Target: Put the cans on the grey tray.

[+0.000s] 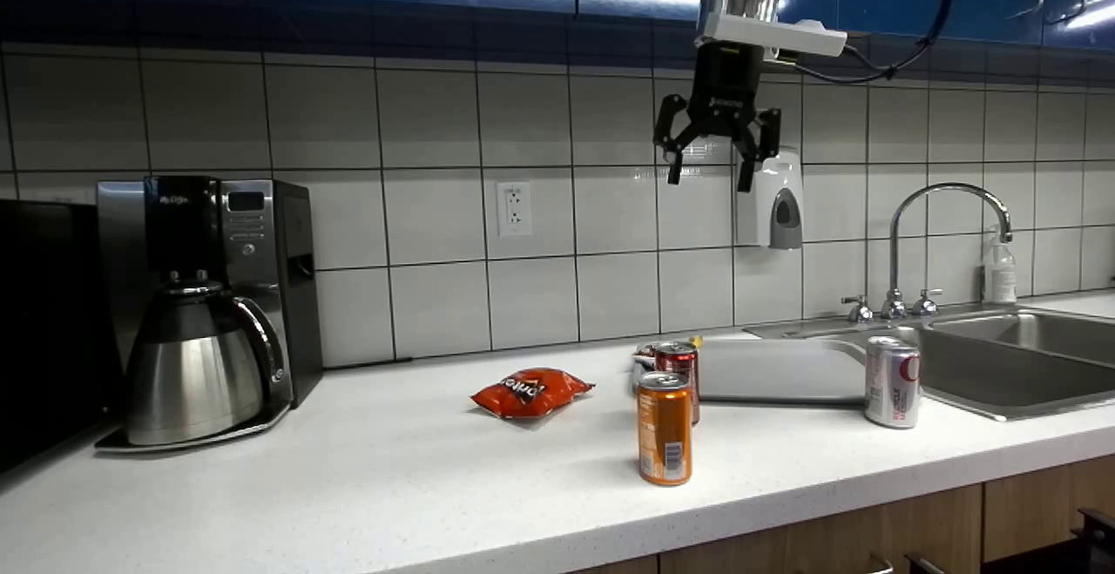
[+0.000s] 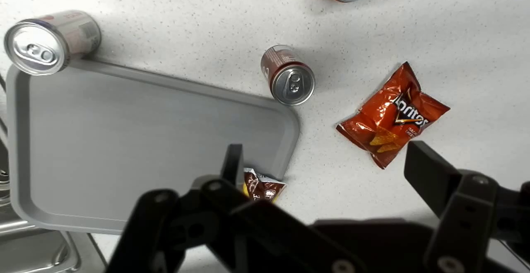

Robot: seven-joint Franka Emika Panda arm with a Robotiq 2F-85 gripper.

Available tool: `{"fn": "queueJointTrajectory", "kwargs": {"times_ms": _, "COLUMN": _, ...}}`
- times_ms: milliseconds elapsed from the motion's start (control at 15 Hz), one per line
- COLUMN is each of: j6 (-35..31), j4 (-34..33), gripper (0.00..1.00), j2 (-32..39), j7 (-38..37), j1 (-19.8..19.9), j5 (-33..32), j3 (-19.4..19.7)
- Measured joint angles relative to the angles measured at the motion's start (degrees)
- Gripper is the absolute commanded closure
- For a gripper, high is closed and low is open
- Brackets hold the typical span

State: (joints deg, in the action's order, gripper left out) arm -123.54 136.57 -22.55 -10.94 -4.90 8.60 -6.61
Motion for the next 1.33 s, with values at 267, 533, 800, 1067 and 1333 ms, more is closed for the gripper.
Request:
{"fn": "queueJointTrajectory", "kwargs": {"times_ms": 267, "j6": 0.0, "j4": 0.0, "gripper": 0.0, "j2": 0.0, "j7": 0.0, "j1": 0.0, "j5": 0.0, "j3": 0.0}}
{"fn": "queueJointTrajectory", "kwargs": {"times_ms": 533, "j6": -0.02, "j4": 0.01, "gripper": 0.0, "j2": 0.21, "j7": 0.0, "j1": 0.0, "j5": -0.02, "j3": -0.06}}
{"fn": "queueJointTrajectory", "kwargs": {"times_ms": 800, "j6": -1.98, "j4": 0.01, "gripper": 0.0, "j2": 1.64, "j7": 0.0, "j1": -0.01, "j5": -0.36, "j3": -0.75}}
{"fn": "queueJointTrajectory", "kwargs": {"times_ms": 1067, "j6": -5.35, "j4": 0.01, "gripper": 0.0, "j2": 4.39, "j7": 0.0, "j1": -0.03, "j5": -1.17, "j3": -1.84}}
{"fn": "queueJointTrajectory", "kwargs": {"times_ms": 1333, "j6": -7.97, "j4": 0.0, "gripper": 0.0, "j2": 7.65, "j7": 0.0, "j1": -0.3, "j5": -2.63, "j3": -2.5}}
